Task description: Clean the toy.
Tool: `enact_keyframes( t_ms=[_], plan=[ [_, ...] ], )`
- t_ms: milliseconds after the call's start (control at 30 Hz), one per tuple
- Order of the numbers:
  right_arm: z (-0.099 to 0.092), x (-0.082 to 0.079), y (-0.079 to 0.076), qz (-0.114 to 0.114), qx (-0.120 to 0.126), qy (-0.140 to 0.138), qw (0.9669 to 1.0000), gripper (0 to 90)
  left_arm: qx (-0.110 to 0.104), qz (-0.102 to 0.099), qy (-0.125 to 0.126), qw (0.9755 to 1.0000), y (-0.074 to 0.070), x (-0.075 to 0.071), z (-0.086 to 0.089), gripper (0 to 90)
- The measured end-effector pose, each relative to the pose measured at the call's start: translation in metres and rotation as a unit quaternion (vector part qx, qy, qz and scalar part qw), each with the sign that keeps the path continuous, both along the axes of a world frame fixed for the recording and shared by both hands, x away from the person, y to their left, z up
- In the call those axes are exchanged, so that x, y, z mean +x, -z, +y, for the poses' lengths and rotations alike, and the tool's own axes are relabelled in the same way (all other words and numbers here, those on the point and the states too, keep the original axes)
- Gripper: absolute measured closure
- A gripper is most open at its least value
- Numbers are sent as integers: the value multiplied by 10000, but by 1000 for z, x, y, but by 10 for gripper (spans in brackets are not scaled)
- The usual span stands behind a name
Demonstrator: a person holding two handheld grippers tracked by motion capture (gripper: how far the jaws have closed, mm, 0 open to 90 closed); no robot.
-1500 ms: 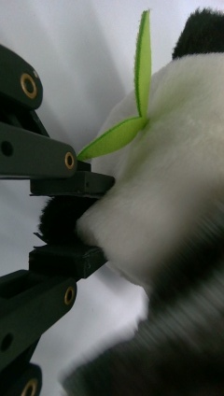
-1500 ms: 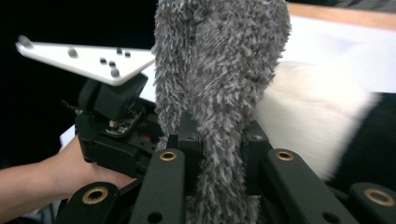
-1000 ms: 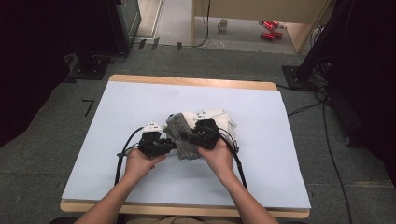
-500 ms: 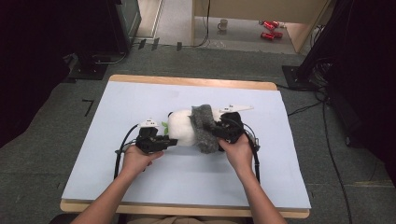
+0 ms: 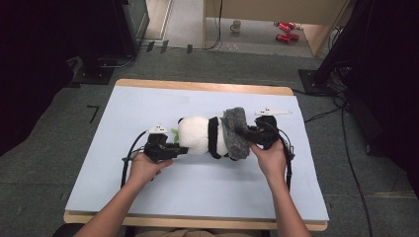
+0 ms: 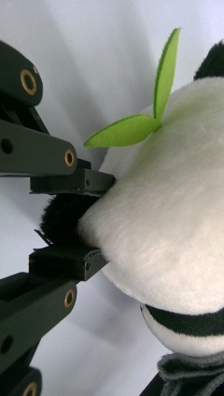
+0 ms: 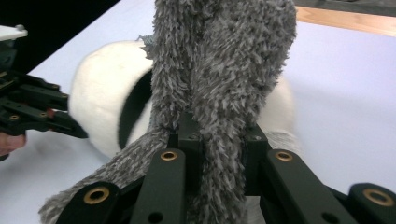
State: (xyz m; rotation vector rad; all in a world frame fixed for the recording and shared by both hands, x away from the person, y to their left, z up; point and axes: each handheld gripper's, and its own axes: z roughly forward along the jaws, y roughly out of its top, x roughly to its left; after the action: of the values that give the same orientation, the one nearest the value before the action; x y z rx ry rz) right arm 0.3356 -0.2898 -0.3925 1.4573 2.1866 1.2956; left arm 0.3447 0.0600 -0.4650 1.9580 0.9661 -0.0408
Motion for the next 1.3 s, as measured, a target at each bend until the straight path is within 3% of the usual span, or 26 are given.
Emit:
enact_keyframes(
  t_ms=[233, 333, 600, 800, 900, 967, 1000, 1100, 1300],
  plan=[
    [-12, -1, -9, 72, -17, 226, 9997, 777, -34, -34, 41, 10000, 0, -1, -2, 690],
    [-11, -4, -19, -27, 102, 117, 9999, 777, -38, -21, 31, 10000, -1, -1, -2, 691],
    [30, -11, -35, -118, 454, -607, 9971, 777, -77, -11, -18, 10000, -4, -5, -5, 692],
    [81, -14, -24, 115, 638, -1353, 9887, 777, -79, 20, -83, 9999, -5, -10, -9, 691],
    [104, -15, -11, 213, 458, -1574, 9862, 775, -247, 77, -90, 9996, -10, -14, -11, 691],
    [113, -13, -1, 254, 280, -1588, 9866, 768, -247, 29, -94, 9996, -15, -18, -13, 691],
    [114, -13, 4, 247, 201, -1575, 9870, 766, -146, 34, -117, 9998, -17, -18, -14, 692],
    [110, -9, 11, 117, 293, -1605, 9865, 768, -185, 158, -142, 9996, -16, -16, -12, 692],
    [105, -9, 12, 8, -39, -1630, 9866, 769, -38, 131, -96, 9999, -16, -12, -11, 695]
  ],
)
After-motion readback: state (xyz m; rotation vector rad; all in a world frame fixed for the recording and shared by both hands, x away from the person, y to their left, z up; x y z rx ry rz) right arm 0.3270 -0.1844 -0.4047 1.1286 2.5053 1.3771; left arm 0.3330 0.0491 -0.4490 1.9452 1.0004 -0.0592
